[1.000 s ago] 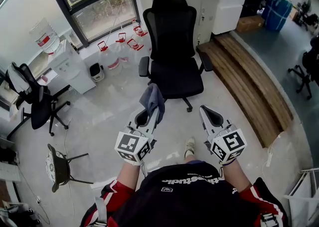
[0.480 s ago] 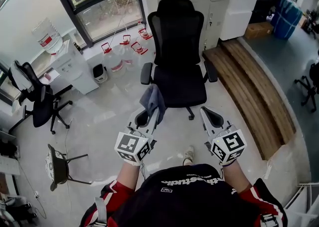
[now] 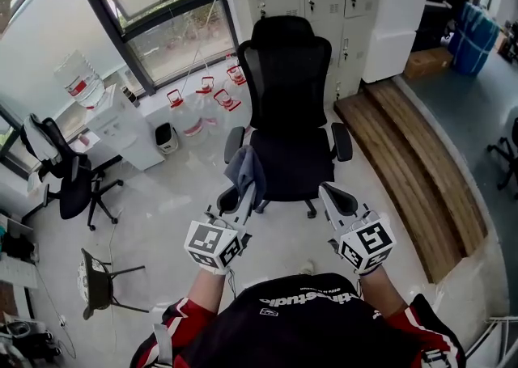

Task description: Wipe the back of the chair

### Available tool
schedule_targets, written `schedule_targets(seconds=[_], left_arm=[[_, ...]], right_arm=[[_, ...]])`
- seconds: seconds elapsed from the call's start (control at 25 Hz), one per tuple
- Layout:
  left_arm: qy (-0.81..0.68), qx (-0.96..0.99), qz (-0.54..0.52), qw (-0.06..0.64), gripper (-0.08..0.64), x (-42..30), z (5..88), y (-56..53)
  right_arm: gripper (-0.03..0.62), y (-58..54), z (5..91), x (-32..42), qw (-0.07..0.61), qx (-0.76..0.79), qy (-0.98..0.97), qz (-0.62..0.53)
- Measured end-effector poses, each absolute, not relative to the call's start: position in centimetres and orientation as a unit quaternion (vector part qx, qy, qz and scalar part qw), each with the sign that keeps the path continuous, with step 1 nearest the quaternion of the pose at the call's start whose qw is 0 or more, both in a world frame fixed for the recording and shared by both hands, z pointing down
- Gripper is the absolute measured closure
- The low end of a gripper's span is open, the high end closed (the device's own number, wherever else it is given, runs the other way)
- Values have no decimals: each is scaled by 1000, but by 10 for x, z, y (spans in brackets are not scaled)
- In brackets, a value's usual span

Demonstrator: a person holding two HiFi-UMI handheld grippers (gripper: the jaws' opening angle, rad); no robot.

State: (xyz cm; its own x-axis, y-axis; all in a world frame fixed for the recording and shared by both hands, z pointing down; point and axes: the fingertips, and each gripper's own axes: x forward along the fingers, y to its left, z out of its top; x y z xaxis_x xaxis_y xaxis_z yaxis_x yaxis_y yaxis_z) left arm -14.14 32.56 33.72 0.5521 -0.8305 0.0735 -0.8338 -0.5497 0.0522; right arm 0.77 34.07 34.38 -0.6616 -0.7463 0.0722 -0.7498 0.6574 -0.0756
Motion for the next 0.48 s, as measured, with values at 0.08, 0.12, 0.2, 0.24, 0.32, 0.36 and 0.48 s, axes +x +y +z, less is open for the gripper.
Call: schedule_targets(seconds=[0.08, 0.12, 0.2, 0.24, 0.32, 0.36, 0.48], left_arm=[[-475, 879, 19, 40, 503, -126, 334, 310], [-476, 879, 19, 39, 503, -118, 332, 303], [-478, 877, 17, 36, 503, -105, 328, 292], [-480, 876, 17, 35, 503, -99, 327, 288], [-484, 874, 18, 33, 503, -88, 327, 281], [-485, 874, 21, 32, 503, -84, 328, 279], [-487, 872, 30, 34, 503, -77, 332, 272]], right_arm=[[577, 328, 345, 21, 20, 399, -916, 50], [577, 322, 346, 28, 22, 393, -918, 51], [577, 312, 347, 40, 21, 384, -921, 55], [577, 307, 347, 47, 19, 382, -922, 56], [577, 297, 347, 60, 15, 382, -922, 56], [577, 293, 348, 65, 13, 383, -922, 59], [577, 283, 352, 76, 4, 387, -920, 68]])
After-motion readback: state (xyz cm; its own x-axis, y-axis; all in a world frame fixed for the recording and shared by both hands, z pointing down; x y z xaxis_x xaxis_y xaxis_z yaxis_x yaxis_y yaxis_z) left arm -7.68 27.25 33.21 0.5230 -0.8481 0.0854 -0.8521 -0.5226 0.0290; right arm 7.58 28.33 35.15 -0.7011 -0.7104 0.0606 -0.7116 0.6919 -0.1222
